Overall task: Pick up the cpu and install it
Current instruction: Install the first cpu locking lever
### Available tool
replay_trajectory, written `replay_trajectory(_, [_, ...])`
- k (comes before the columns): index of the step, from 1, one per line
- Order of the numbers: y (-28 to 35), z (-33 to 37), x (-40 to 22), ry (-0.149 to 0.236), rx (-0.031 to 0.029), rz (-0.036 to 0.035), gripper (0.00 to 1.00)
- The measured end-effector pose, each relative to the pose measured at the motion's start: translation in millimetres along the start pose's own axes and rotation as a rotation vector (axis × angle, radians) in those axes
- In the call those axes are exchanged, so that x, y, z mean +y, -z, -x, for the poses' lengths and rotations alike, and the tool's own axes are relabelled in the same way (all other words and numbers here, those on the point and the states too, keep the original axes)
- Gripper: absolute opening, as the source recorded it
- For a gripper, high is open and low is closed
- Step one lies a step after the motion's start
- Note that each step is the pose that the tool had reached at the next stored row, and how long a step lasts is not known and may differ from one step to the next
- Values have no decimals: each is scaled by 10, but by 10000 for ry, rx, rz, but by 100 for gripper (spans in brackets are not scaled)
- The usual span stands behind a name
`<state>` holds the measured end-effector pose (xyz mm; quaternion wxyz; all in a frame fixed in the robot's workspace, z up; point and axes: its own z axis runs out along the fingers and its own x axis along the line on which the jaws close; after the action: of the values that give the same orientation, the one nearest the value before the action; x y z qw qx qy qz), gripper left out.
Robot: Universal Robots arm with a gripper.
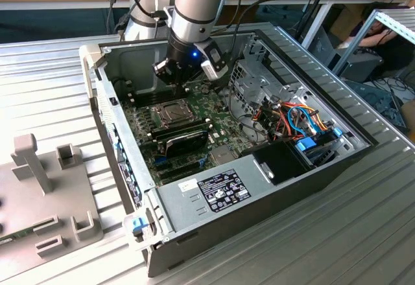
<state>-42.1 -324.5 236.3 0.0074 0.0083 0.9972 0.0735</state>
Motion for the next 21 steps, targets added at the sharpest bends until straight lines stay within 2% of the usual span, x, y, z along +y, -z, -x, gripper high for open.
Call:
replay_trajectory(3, [2, 0, 1, 3, -1, -75, 11])
replay_trajectory(4, [2, 0, 1, 2, -1, -120, 11])
replay_trajectory(6, [4, 0, 1, 5, -4, -282, 11])
replay_trajectory(7, [6, 0, 1, 9, -6, -483, 11])
replay_trajectory(8, [6, 0, 1, 12, -9, -633, 11])
replay_trajectory(9, [7, 0, 1, 15, -13, -902, 11])
replay_trajectory(10, [7, 0, 1, 20, -19, -1221, 11])
replay_trajectory(11, [7, 0, 1, 25, -23, -1490, 11])
replay_trajectory(12, [7, 0, 0, 27, -24, -1653, 11])
replay_trajectory(13, [7, 0, 1, 29, -27, -1780, 11])
replay_trajectory(16, [7, -18, 0, 30, -28, -1803, 11])
replay_trajectory(21, [17, -137, -55, 35, -52, -1802, 11])
